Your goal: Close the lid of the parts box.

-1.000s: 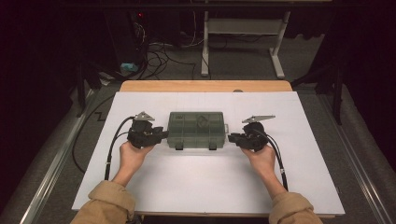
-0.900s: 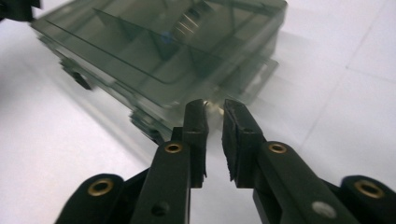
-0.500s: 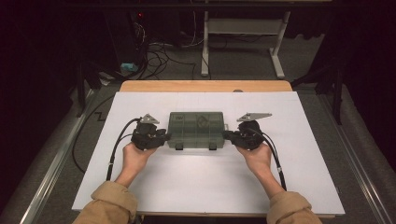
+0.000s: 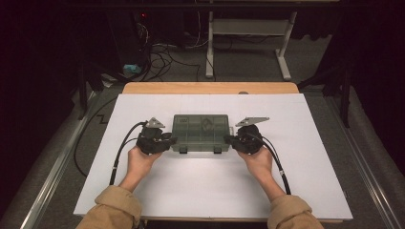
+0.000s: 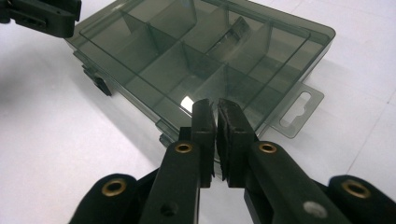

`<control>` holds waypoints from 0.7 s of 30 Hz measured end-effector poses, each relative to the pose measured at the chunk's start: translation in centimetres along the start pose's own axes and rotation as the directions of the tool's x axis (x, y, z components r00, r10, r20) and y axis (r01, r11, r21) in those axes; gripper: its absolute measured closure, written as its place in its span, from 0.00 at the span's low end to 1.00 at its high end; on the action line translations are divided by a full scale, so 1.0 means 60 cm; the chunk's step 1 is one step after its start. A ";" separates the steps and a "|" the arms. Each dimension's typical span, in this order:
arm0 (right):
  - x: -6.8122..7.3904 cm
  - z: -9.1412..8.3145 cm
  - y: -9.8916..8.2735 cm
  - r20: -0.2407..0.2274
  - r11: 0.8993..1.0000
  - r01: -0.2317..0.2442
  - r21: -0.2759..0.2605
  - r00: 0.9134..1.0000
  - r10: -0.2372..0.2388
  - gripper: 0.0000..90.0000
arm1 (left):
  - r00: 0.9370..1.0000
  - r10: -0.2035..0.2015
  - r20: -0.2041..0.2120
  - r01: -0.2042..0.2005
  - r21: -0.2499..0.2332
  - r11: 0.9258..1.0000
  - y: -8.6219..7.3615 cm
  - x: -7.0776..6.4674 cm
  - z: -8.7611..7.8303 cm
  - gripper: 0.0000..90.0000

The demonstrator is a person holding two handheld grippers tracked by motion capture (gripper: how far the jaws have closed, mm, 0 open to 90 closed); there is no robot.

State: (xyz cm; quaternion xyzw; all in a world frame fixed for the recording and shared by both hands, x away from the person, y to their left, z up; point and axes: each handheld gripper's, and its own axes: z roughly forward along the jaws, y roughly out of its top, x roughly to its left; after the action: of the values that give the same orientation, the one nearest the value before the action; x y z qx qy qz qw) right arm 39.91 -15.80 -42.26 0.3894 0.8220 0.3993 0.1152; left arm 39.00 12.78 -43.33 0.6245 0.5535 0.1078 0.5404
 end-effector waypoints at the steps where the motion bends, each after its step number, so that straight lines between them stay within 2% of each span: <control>1: 0.002 0.000 -0.001 0.010 1.000 0.013 -0.001 1.000 -0.013 0.97 | 1.000 0.000 0.001 0.000 -0.002 1.000 -0.001 -0.001 0.001 0.72; 5: 0.001 0.001 -0.001 0.018 1.000 0.009 -0.002 1.000 -0.009 1.00 | 1.000 0.016 -0.003 -0.016 -0.012 1.000 -0.003 -0.004 0.003 0.72; 8: 0.001 0.003 0.000 0.021 1.000 0.004 -0.004 1.000 -0.004 1.00 | 1.000 0.010 0.002 -0.010 -0.012 1.000 -0.001 -0.001 0.004 0.73; 14: 0.003 0.007 0.005 0.039 1.000 0.020 0.007 0.999 -0.021 1.00 | 1.000 0.026 -0.005 -0.026 -0.018 1.000 -0.001 -0.001 0.008 0.75; 16: 0.001 0.009 0.005 0.038 1.000 0.018 -0.001 0.999 -0.018 1.00 | 0.999 0.036 -0.012 -0.036 -0.021 0.999 -0.001 -0.002 0.010 0.77; 18: 0.002 0.013 0.005 0.027 1.000 0.009 -0.005 1.000 -0.009 1.00 | 0.997 0.077 -0.030 -0.077 -0.028 0.997 -0.005 -0.005 0.013 0.80; 21: 0.006 0.017 0.007 0.046 1.000 0.024 -0.005 0.999 -0.023 1.00 | 0.997 0.077 -0.030 -0.078 -0.028 0.997 -0.006 -0.006 0.013 0.81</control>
State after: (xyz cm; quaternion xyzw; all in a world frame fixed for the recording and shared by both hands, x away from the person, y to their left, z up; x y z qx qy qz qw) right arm 40.40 -14.78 -42.60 0.3885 0.8226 0.3910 0.1398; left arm 39.23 12.02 -43.77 0.6359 0.5350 0.1460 0.5368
